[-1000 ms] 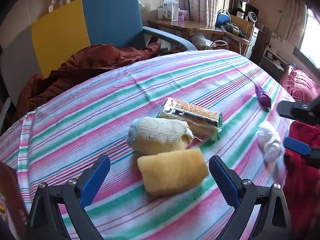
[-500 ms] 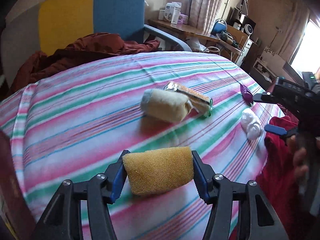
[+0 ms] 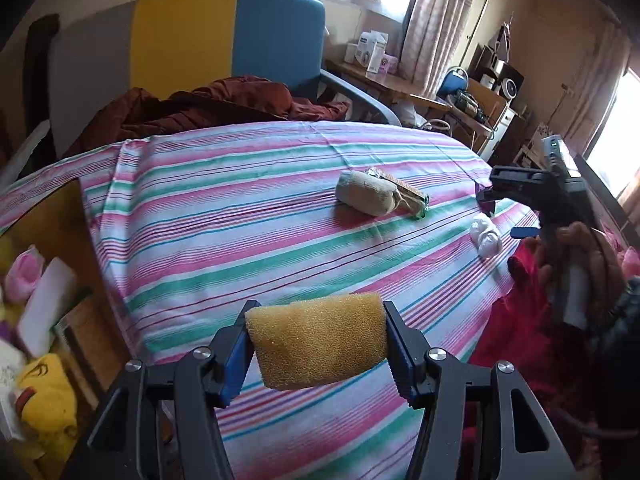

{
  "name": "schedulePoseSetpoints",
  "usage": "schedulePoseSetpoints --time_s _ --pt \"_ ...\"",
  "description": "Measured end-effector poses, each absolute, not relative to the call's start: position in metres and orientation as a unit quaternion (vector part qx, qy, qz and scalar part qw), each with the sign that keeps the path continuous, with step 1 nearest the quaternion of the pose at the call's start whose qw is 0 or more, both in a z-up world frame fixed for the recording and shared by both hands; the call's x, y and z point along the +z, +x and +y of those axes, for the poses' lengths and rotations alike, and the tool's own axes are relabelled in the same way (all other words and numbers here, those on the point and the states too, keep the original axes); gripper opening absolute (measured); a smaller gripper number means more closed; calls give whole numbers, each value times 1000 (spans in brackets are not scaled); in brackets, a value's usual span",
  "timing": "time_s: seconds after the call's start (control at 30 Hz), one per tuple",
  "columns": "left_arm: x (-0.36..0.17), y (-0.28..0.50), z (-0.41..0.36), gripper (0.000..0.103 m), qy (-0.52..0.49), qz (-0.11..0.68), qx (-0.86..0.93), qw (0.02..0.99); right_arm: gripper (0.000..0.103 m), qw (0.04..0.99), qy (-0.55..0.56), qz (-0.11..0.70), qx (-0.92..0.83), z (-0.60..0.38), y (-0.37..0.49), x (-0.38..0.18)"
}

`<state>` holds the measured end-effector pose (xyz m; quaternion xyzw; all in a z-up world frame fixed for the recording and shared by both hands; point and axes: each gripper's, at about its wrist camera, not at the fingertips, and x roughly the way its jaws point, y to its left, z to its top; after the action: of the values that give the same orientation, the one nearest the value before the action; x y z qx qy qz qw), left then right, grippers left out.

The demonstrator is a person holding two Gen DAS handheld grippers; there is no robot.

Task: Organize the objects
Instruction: 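Grasp the white plastic bundle with the right gripper while the left holds the sponge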

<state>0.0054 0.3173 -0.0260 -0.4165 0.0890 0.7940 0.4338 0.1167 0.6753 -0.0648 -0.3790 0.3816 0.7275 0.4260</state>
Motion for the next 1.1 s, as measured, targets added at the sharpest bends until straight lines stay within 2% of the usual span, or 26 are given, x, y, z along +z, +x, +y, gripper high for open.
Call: schedulePoseSetpoints --time_s 0.13,0.3,0.37,0.4,0.7,1.1 --pt "-21 7 301 60 -414 74 800 427 85 443 -414 362 708 693 107 -81" --pt "-12 12 285 60 -400 77 824 394 51 422 -473 345 692 690 93 -103" --pt "-6 15 277 61 -388 81 837 377 45 419 -488 332 690 687 89 -107" --pt "-4 15 273 61 -383 83 842 371 38 418 -490 324 693 686 88 -106" --pt "15 21 236 61 -348 90 879 313 36 373 -470 318 734 674 84 -96" --pt "10 24 213 61 -353 92 889 275 36 321 -429 312 784 655 83 -74"
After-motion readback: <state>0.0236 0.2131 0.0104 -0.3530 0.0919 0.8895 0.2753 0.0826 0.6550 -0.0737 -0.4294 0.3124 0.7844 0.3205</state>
